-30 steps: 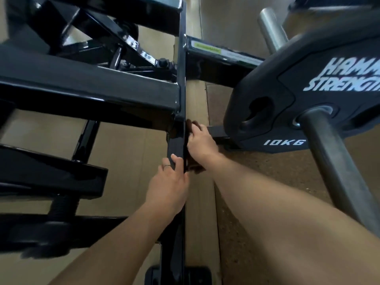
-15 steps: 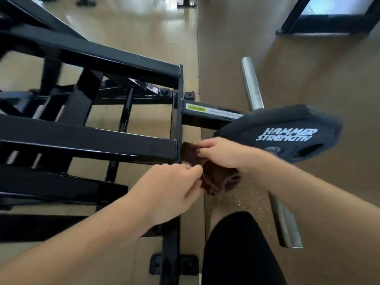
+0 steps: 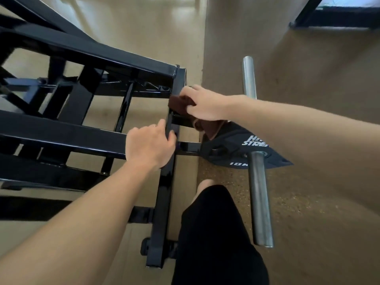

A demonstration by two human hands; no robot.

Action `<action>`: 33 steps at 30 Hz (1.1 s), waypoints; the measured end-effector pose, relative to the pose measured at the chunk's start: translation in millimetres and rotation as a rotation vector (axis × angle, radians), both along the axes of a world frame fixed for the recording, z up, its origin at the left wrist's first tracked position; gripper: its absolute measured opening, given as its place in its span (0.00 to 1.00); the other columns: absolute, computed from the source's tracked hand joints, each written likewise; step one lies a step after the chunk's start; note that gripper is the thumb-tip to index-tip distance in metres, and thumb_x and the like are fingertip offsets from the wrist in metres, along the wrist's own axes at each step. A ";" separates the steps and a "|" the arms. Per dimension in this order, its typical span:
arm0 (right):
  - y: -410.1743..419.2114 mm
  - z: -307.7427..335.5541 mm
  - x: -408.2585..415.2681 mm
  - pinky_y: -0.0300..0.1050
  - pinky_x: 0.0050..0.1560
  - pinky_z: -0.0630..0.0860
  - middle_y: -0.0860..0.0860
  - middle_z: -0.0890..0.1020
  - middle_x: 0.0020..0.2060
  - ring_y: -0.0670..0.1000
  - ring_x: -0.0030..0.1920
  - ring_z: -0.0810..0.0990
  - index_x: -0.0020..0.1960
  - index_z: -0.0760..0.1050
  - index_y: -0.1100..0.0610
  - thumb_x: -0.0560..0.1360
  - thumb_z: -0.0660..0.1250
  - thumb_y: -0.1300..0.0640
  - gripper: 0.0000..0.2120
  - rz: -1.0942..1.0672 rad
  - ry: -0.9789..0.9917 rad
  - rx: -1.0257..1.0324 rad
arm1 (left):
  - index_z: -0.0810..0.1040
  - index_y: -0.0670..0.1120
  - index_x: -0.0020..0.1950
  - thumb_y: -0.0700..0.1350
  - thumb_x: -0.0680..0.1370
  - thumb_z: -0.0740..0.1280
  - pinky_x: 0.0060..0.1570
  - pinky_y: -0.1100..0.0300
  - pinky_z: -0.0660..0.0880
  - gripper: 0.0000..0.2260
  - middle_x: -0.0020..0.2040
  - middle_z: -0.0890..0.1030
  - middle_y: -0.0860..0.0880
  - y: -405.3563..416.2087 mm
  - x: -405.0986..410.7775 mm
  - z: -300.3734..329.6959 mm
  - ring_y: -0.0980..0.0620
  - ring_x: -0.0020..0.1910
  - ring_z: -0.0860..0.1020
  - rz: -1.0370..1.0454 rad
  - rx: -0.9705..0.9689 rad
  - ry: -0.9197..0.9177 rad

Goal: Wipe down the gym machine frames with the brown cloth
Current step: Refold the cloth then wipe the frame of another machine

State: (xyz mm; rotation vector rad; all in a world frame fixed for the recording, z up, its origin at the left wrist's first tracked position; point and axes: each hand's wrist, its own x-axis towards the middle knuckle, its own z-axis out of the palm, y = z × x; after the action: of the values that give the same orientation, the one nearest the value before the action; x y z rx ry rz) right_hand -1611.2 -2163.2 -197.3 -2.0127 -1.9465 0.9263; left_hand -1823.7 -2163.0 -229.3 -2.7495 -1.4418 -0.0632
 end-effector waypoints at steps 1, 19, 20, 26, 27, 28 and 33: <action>0.9 -0.7 6.4 0.42 0.47 0.71 0.49 0.69 0.59 0.48 0.49 0.74 0.68 0.66 0.48 0.84 0.61 0.55 0.14 0.046 -0.017 -0.003 | 0.73 0.50 0.51 0.60 0.83 0.50 0.40 0.52 0.74 0.18 0.34 0.77 0.52 -2.1 0.7 0.3 0.48 0.31 0.76 -0.003 0.010 0.006; 11.1 10.8 43.3 0.45 0.62 0.72 0.50 0.70 0.65 0.51 0.62 0.72 0.63 0.79 0.47 0.78 0.70 0.59 0.15 0.227 0.135 -0.082 | 0.68 0.46 0.51 0.54 0.83 0.51 0.31 0.54 0.61 0.13 0.30 0.71 0.51 1.8 9.4 6.6 0.48 0.28 0.69 -0.063 -0.035 0.180; 18.4 10.4 36.3 0.45 0.62 0.71 0.50 0.70 0.66 0.51 0.62 0.72 0.62 0.79 0.46 0.78 0.70 0.59 0.15 0.258 0.127 -0.062 | 0.66 0.47 0.49 0.54 0.83 0.51 0.31 0.54 0.60 0.12 0.31 0.71 0.50 2.8 9.5 6.6 0.47 0.28 0.69 -0.078 -0.035 0.184; -28.8 -0.6 114.8 0.55 0.72 0.68 0.48 0.73 0.65 0.53 0.65 0.73 0.52 0.80 0.39 0.74 0.71 0.64 0.19 0.141 0.077 -0.300 | 0.63 0.47 0.45 0.52 0.82 0.54 0.27 0.57 0.55 0.11 0.26 0.64 0.52 2.1 6.3 8.1 0.52 0.23 0.63 -0.095 -0.016 0.191; -42.4 -2.6 131.4 0.55 0.73 0.67 0.47 0.73 0.65 0.53 0.66 0.73 0.51 0.81 0.40 0.73 0.72 0.66 0.20 0.085 0.088 -0.346 | 0.63 0.47 0.44 0.52 0.82 0.55 0.26 0.58 0.54 0.11 0.25 0.63 0.52 2.0 6.2 8.9 0.53 0.22 0.61 -0.092 -0.023 0.181; -52.2 -4.4 141.2 0.55 0.74 0.67 0.47 0.74 0.65 0.52 0.67 0.73 0.52 0.82 0.42 0.72 0.72 0.66 0.19 0.049 0.094 -0.372 | 0.62 0.47 0.44 0.52 0.82 0.56 0.25 0.59 0.54 0.11 0.25 0.63 0.53 2.2 5.9 9.5 0.54 0.22 0.60 -0.089 -0.028 0.173; -38.6 -1.4 129.2 0.50 0.66 0.73 0.47 0.76 0.61 0.52 0.63 0.75 0.50 0.85 0.48 0.70 0.70 0.68 0.17 0.063 0.008 -0.381 | 0.63 0.48 0.44 0.53 0.82 0.57 0.25 0.60 0.55 0.11 0.25 0.64 0.53 1.0 5.4 10.5 0.55 0.22 0.61 -0.086 -0.044 0.158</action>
State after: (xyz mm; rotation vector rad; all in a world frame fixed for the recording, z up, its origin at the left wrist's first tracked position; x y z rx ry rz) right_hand -1482.0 -2201.8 -198.7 -2.1398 -1.9579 1.4104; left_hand -1818.3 -2162.1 -218.8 -2.7775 -1.3014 0.1814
